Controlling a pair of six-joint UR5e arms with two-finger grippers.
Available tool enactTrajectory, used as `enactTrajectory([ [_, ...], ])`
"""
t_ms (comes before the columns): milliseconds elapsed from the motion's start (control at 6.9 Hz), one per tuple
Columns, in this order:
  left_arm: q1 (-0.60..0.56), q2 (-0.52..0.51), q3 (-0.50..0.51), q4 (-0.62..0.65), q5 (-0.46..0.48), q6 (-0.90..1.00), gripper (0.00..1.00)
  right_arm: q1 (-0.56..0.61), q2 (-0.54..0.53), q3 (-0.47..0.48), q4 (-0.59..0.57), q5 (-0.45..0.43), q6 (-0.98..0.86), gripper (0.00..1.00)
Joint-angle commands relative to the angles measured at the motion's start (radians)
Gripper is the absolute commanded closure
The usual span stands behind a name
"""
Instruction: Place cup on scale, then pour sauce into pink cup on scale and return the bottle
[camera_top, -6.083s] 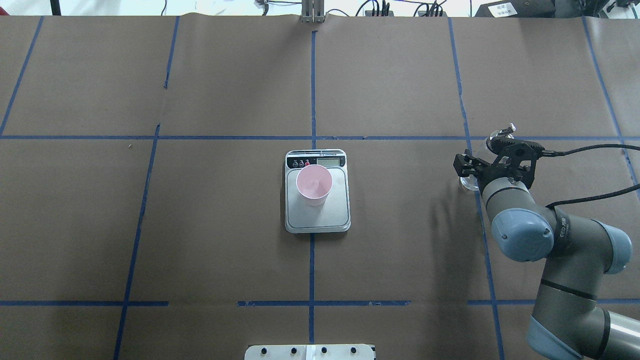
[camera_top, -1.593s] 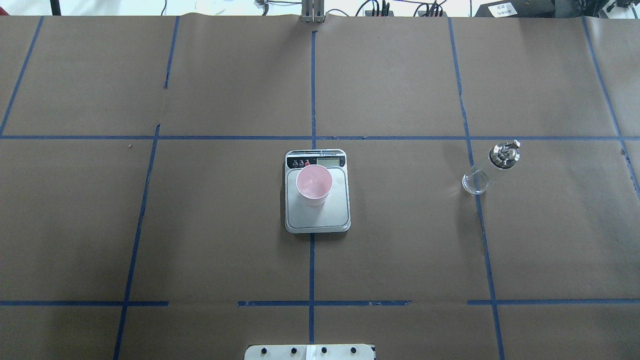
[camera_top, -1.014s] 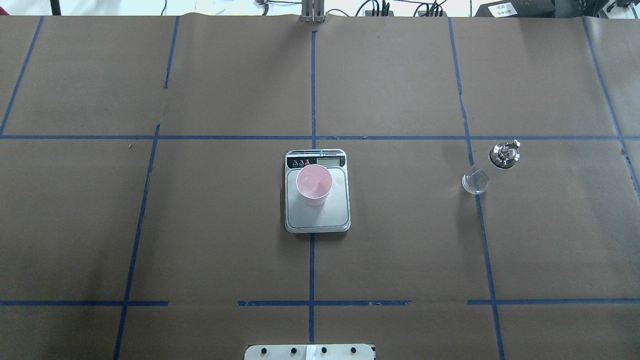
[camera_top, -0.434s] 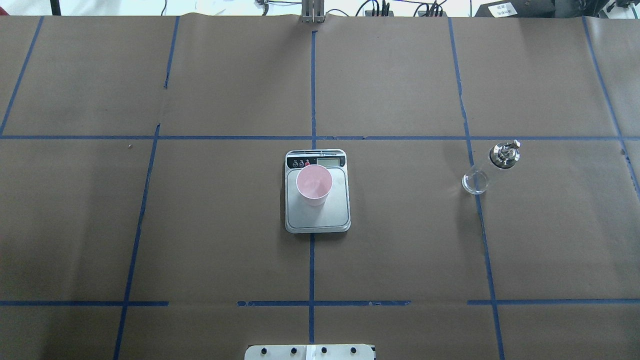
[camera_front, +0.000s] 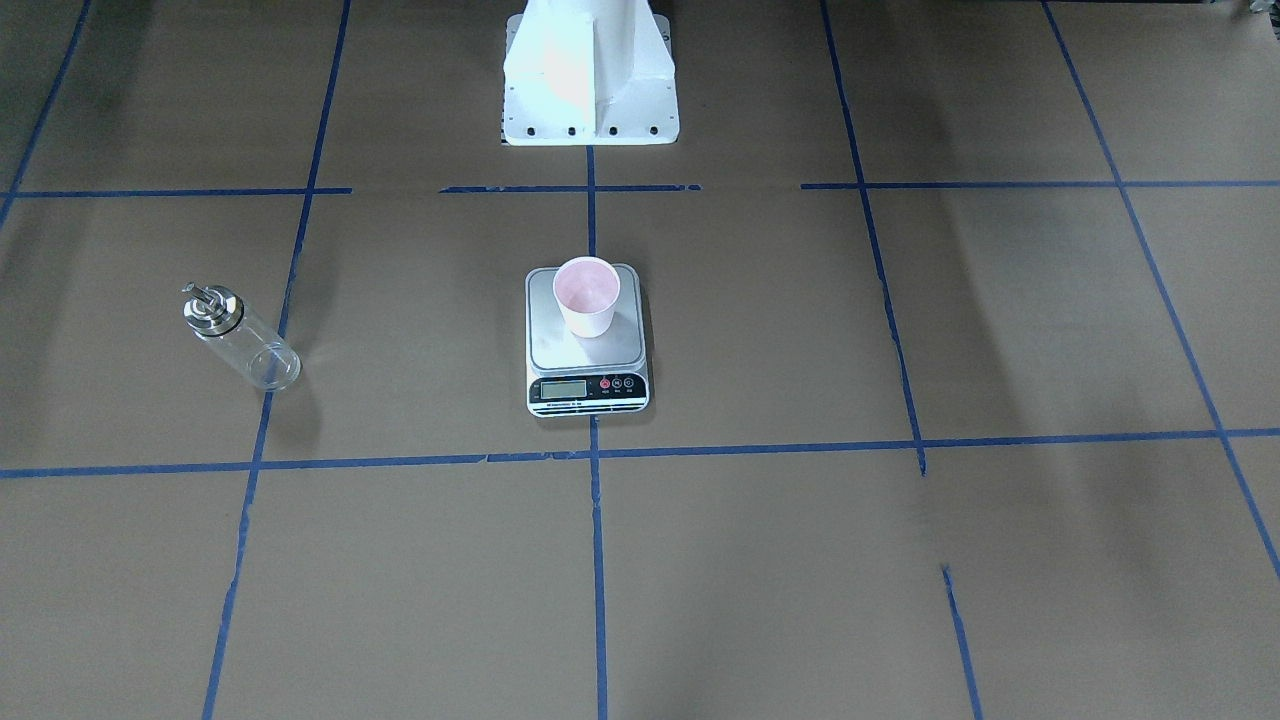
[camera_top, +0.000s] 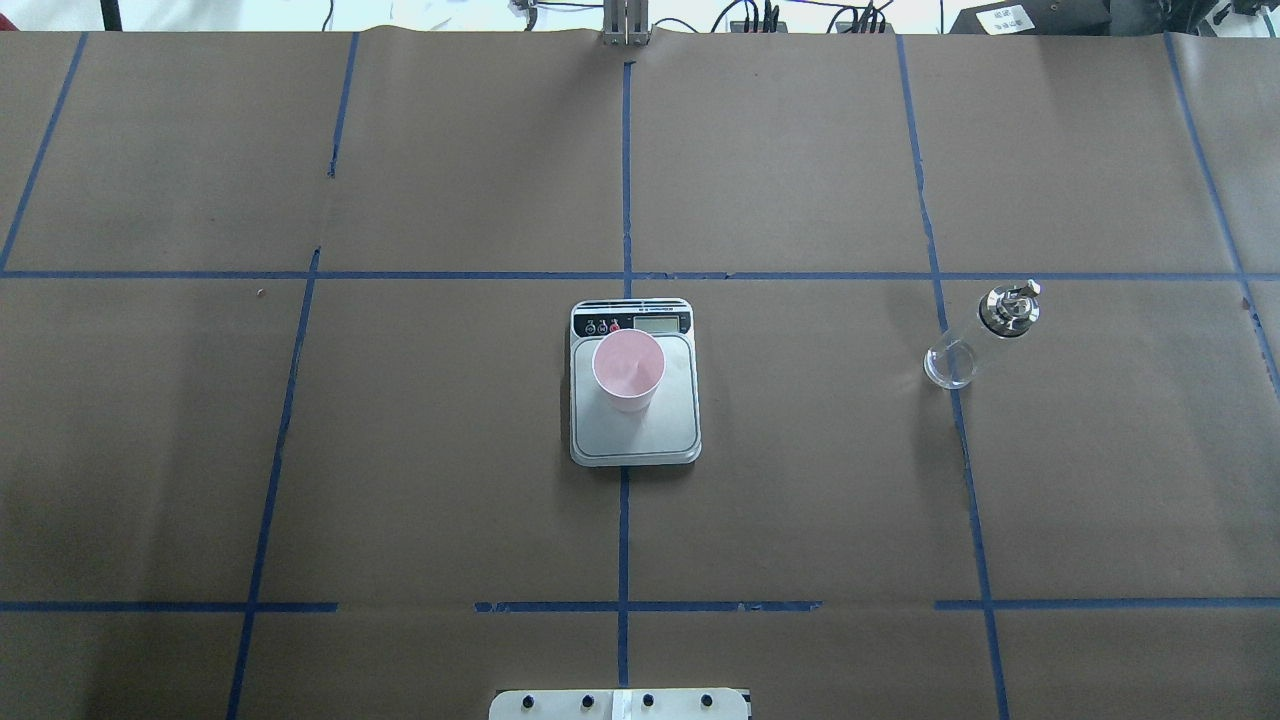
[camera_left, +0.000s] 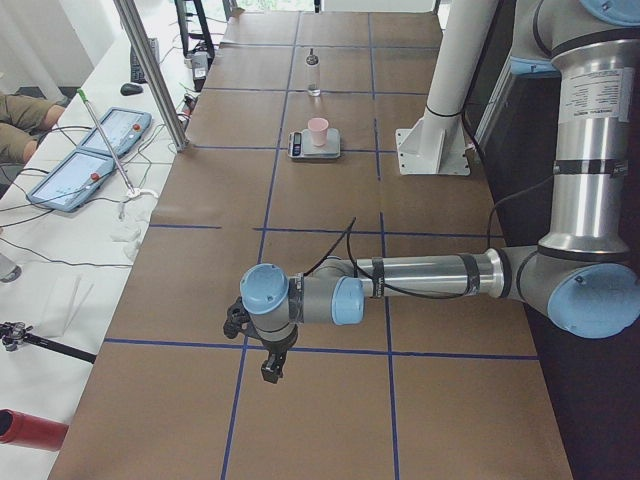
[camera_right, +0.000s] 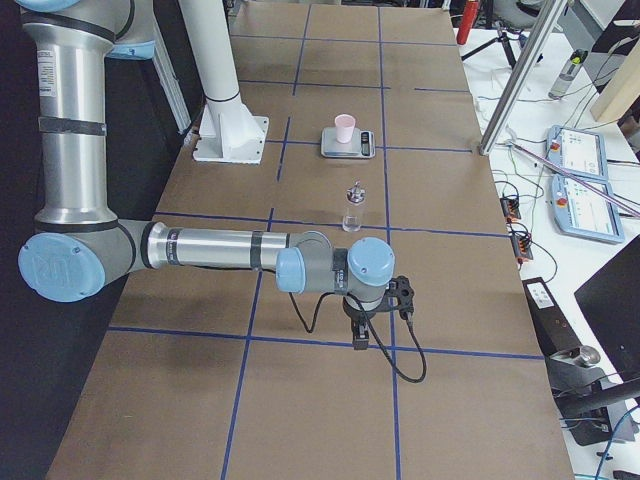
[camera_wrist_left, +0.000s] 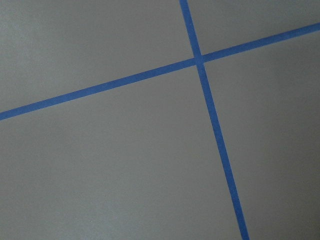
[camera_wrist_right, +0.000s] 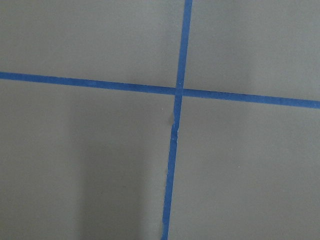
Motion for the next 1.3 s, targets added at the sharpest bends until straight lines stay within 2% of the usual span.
enactTrajectory([
  [0, 0.0, -0.002, 0.005, 0.002, -0.001, -0.007, 0.0, 0.005, 0.007, 0.007, -0.006, -0.004, 0.0, 0.0],
  [290, 0.0, -0.003, -0.003, -0.01, -0.003, -0.2, 0.0, 0.005, 0.011, 0.002, -0.012, -0.003, 0.002, 0.0],
  [1159, 0.0, -0.005, -0.001, -0.008, -0.003, -0.217, 0.0, 0.005, 0.013, 0.005, -0.018, -0.001, 0.005, 0.0],
])
